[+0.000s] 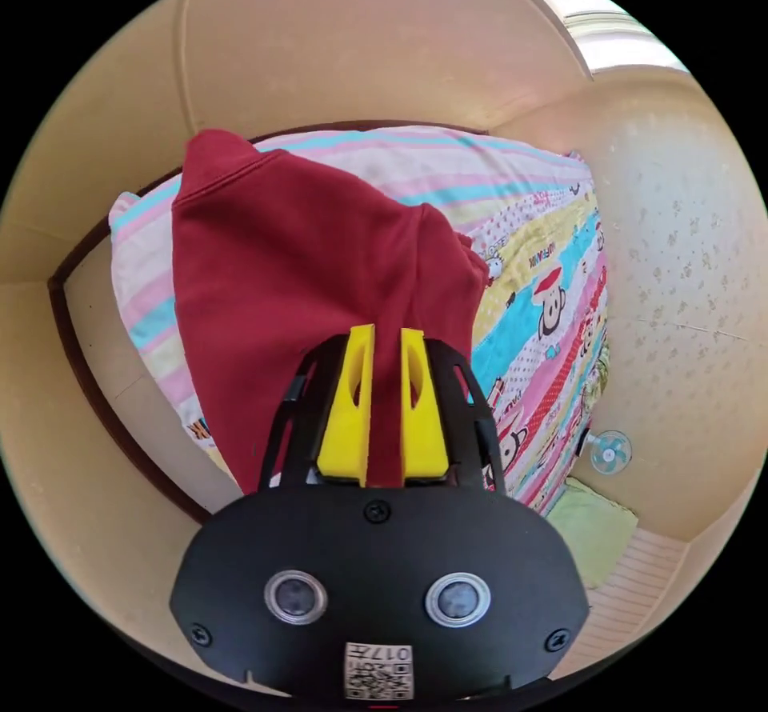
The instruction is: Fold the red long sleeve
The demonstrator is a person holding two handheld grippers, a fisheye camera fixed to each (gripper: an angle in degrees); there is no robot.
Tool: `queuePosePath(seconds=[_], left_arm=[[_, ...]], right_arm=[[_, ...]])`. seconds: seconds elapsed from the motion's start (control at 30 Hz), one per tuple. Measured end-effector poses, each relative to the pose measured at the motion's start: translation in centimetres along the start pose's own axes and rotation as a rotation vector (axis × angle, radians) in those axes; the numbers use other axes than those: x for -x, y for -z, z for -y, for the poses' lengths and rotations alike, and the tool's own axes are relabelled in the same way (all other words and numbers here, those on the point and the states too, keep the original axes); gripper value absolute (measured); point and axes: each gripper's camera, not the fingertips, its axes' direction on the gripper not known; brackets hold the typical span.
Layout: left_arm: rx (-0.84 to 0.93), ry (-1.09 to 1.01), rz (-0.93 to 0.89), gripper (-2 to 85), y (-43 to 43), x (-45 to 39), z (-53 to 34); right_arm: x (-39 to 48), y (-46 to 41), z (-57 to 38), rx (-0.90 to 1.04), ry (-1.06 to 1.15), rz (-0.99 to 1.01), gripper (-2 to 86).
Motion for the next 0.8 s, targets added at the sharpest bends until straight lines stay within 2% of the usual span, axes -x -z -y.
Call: queuePosePath(seconds=[0.07, 0.1, 0.17, 0.3, 0.33, 0.4, 0.47, 0.6, 0.67, 0.7, 0.73, 0.77, 0.8], left_arm=[[0.050, 0.049, -0.266, 2.1, 0.8, 3.6, -2.1], [0.071, 0.045, -0.342, 1.7, 1.0, 4.5, -2.6], [0.138, -0.094, -0.598, 0.9, 3.0, 6.1, -5.1], [0.241, -0.449, -0.696, 0.3, 8.5, 4.0, -11.1], [0.255, -0.547, -0.791, 0.1, 10.7, 3.2, -13.2], [0.222, -0.664, -0.921, 0.0, 14.7, 2.2, -16.0], [0.094, -0.839, -1.040, -0.1, 21.0, 0.2, -19.9], [-0.039, -1.134, -1.224, -0.3, 29.8, -4.2, -26.4], [-0.126, -1.335, -1.501, -0.2, 34.9, -6.3, -31.5], [-0.142, -1.377, -1.585, -0.2, 35.9, -6.6, -32.6], [-0.160, -1.447, -1.769, -0.2, 37.5, -6.9, -34.5], [-0.181, -1.474, -1.971, -0.2, 38.5, -6.7, -35.8], [-0.199, -1.470, -2.072, -0.1, 38.8, -6.4, -36.3]], right_arm=[[-0.7, -1.3, 0.6, 0.002, -0.006, 0.047, 6.1], [-1.1, -2.1, 1.2, 0.006, -0.010, 0.084, 5.7], [-1.8, -3.1, 2.5, 0.007, -0.008, 0.144, 5.0], [-1.9, -5.2, 7.1, 0.035, 0.065, 0.277, 3.5], [-1.7, -5.5, 7.8, 0.042, 0.085, 0.291, 3.3], [-0.3, -6.4, 10.9, 0.072, 0.180, 0.333, 3.0], [1.0, -7.1, 13.1, 0.095, 0.247, 0.358, 2.8], [3.9, -8.4, 16.7, 0.145, 0.422, 0.458, 2.4], [4.6, -8.8, 17.4, 0.171, 0.497, 0.499, 2.3], [4.7, -9.0, 17.6, 0.181, 0.543, 0.516, 2.3], [4.7, -9.0, 17.6, 0.184, 0.564, 0.521, 2.3], [4.3, -9.2, 17.7, 0.186, 0.598, 0.524, 2.4], [3.6, -9.3, 17.9, 0.185, 0.621, 0.524, 2.5]])
